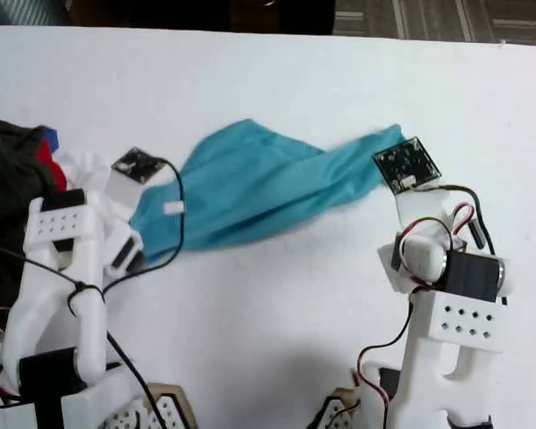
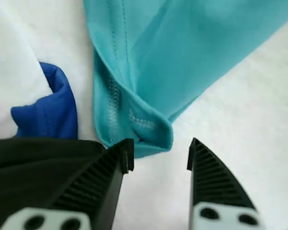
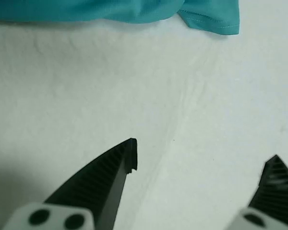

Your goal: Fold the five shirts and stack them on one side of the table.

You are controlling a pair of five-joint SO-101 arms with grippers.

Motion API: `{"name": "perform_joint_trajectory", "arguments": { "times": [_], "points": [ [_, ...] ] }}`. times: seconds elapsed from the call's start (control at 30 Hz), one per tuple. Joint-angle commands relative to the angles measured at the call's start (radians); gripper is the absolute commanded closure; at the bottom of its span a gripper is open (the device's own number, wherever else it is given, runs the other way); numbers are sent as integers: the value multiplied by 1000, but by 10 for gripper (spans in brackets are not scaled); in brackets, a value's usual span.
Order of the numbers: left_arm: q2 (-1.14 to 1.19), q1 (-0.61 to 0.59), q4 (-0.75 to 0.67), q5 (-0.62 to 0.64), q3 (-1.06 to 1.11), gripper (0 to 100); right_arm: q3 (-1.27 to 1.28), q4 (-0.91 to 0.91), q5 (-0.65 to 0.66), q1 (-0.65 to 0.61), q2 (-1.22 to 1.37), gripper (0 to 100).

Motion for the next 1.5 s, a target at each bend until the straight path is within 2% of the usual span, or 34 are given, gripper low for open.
{"name": "perform_joint_trajectory", "arguments": {
  "times": [0.0,0.03,0.07,0.23,0.3,0.5,0.67,0.97,1.23,1.47],
  "points": [
    [-11,-9,-37,-2,-4,948,11,-25,-9,1,-25,604],
    [-12,-8,-37,0,-5,992,31,-44,-9,1,-25,604],
    [-12,-8,-32,12,-16,962,58,-68,-11,1,-25,604],
    [-12,-5,17,103,-114,973,229,-260,-77,-28,-18,604],
    [-12,6,66,132,-176,973,284,-337,-129,-99,-18,604],
    [-12,9,224,233,-394,973,344,-530,-250,-444,35,604],
    [-12,9,311,310,-553,973,235,-550,-327,-572,259,604],
    [-5,11,284,336,-621,973,-14,-595,-348,-605,773,601],
    [-5,9,209,336,-619,973,-262,-553,-348,-602,1056,601],
    [-3,9,203,336,-621,973,-486,-464,-341,-599,1213,449]
  ]
}}
